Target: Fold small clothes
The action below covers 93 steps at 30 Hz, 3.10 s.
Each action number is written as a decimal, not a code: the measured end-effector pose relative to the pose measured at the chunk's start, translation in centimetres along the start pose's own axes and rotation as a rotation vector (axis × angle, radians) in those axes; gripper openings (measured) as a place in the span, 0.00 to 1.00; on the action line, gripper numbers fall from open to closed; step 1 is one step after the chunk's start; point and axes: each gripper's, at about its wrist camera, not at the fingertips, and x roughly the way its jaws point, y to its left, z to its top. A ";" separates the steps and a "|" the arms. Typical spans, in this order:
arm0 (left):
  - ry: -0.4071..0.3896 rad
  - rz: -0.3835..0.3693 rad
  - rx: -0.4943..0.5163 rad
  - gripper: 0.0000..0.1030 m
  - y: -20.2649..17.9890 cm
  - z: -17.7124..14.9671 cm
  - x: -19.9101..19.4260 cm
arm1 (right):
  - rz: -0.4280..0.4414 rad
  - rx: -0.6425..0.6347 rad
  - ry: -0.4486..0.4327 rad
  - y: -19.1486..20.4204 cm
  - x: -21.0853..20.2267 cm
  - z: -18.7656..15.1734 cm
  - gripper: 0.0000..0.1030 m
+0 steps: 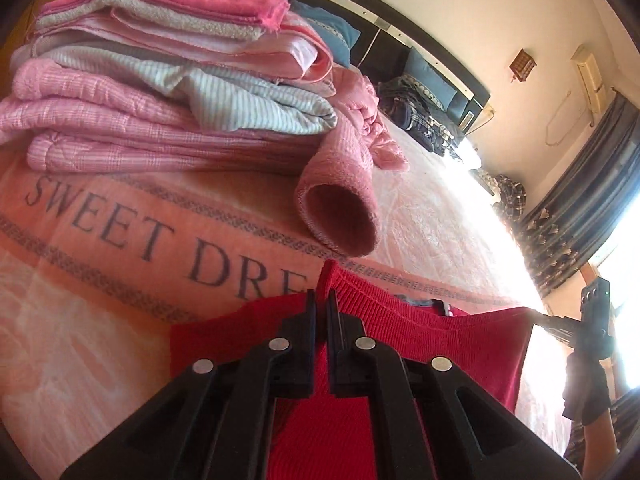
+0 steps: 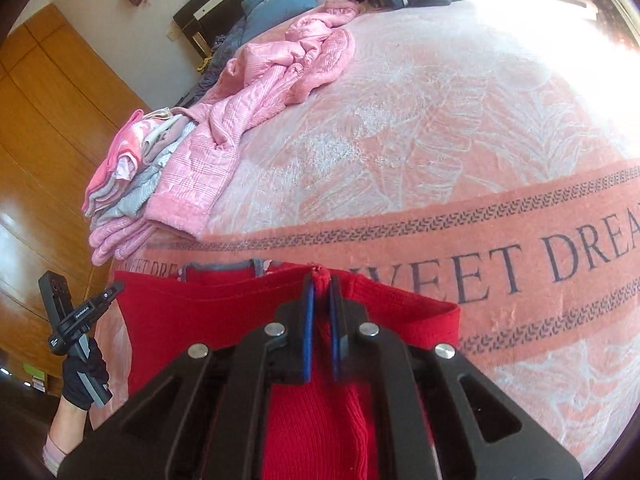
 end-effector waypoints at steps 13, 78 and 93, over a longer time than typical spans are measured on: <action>0.002 0.137 -0.094 0.10 2.9 -1.5 -2.1 | -0.137 0.022 0.051 -2.1 -0.1 -2.8 0.29; 0.207 0.035 0.069 0.50 -6.9 -10.8 -3.4 | -0.018 0.064 0.241 -3.8 -4.7 -10.5 0.52; 0.228 0.042 0.061 0.52 -5.6 -11.2 -2.1 | 0.273 0.205 0.267 -6.5 -0.7 -12.1 0.34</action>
